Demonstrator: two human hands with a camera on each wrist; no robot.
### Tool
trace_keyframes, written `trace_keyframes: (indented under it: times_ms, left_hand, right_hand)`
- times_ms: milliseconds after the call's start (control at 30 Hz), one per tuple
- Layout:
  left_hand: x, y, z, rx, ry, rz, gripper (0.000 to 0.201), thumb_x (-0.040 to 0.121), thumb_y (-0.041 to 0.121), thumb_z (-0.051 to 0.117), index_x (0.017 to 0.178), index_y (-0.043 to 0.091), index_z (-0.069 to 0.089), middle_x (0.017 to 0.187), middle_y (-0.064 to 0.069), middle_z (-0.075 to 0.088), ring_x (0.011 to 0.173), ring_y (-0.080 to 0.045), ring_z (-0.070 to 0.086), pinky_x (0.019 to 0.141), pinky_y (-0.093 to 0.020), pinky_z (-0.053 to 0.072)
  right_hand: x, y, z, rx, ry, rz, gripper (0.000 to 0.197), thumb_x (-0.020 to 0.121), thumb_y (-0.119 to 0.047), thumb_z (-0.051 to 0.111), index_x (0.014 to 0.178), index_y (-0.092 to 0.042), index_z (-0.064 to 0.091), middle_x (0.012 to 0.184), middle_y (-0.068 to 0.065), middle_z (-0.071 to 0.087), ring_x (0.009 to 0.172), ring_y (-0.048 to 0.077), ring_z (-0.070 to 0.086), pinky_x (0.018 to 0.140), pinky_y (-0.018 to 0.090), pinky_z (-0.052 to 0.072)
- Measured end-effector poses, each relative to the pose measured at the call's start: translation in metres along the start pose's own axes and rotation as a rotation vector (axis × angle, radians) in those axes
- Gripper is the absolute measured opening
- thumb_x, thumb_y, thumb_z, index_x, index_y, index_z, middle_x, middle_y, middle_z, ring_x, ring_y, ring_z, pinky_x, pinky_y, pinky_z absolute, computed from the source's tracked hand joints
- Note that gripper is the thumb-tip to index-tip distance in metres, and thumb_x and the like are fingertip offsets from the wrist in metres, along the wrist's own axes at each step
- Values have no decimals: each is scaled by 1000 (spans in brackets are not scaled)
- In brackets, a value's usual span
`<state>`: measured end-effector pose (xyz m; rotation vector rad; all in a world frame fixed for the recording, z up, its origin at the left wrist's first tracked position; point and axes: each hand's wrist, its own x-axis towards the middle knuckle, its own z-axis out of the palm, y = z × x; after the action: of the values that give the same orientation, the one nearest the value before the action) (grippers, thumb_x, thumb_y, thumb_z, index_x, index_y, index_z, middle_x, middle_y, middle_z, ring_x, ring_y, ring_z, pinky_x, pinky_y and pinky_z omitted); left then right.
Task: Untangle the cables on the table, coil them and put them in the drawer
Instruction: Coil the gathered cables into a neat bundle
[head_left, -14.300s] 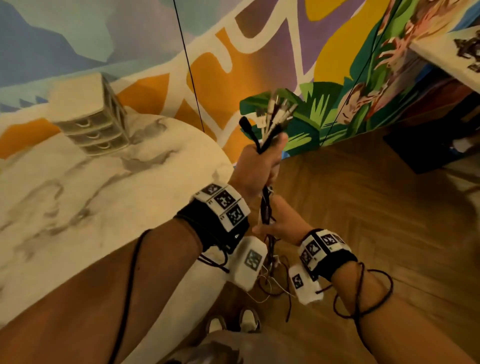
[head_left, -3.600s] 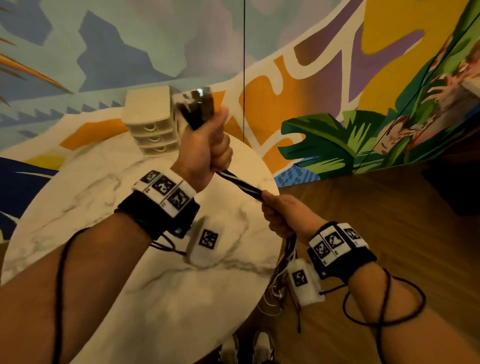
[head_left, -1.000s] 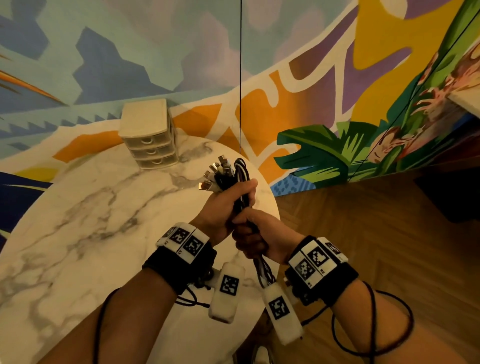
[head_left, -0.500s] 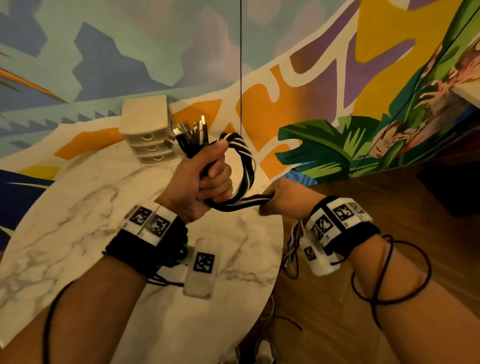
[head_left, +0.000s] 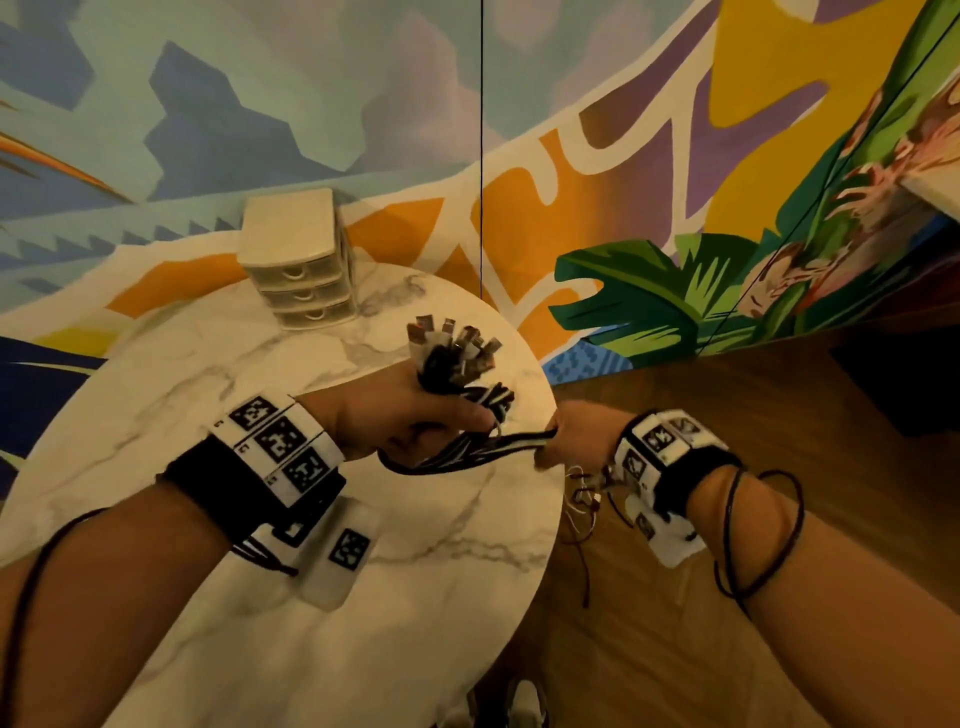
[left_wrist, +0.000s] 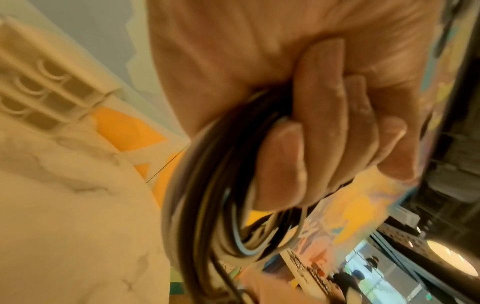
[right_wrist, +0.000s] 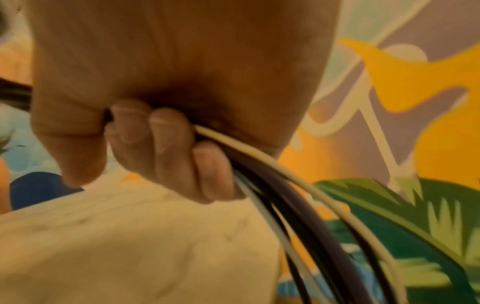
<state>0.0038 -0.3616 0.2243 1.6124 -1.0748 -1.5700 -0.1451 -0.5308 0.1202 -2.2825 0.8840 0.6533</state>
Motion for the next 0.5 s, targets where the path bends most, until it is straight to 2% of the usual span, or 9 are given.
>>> trace_keyframes:
  times_ms: [67,100,167,233,300,400,433,500]
  left_hand:
    - [0,-7,-4,-21,14,7,49,76,13,70,35,17,43,36,4,33,31,-10,22,38,-18,15]
    - [0,-10,-5,-17,22,2,48,75,14,71,36,17,44,37,3,33,31,-10,22,39,-19,15]
    - [0,-14,-5,-45,44,13,46,76,16,69,37,18,45,37,3,34,31,-10,22,40,-21,14]
    - [2,-14,-6,-23,75,30,42,73,21,69,39,19,45,38,1,34,32,-11,23,40,-21,14]
    - [6,-9,-4,90,124,42,42,69,22,79,42,20,47,40,0,36,34,-13,26,38,-19,17]
    - [16,-5,2,153,178,35,36,74,17,76,49,22,51,41,6,40,35,-9,32,39,-19,24]
    - [20,-6,7,230,189,57,33,79,16,74,55,25,52,43,9,45,39,-4,39,43,-16,30]
    - [29,-10,16,446,157,101,29,83,20,71,66,36,53,62,14,55,60,1,51,63,-12,38]
  right_hand:
    - [5,23,27,19,-15,30,30,74,-41,68,86,-14,70,87,9,70,77,26,64,71,38,54]
    - [5,37,37,23,-12,54,26,76,-38,65,85,-14,68,88,9,70,76,24,64,71,37,53]
    - [1,62,48,38,-23,134,22,83,-31,60,73,-12,64,77,5,66,69,20,58,64,32,47]
    - [0,83,52,54,10,175,20,85,-28,57,72,-16,67,71,2,63,66,18,57,61,28,45]
    - [-1,101,53,45,60,205,17,85,-22,53,83,-23,70,74,-1,64,71,17,60,63,25,44]
    - [2,118,56,13,105,246,18,87,-22,55,99,-26,68,84,-1,62,78,17,58,68,26,42]
    - [2,121,58,-5,124,265,16,88,-24,57,100,-25,67,87,0,61,80,19,58,69,27,43]
    - [3,125,59,-14,190,291,13,86,-25,60,98,-22,65,94,4,64,87,23,61,70,29,45]
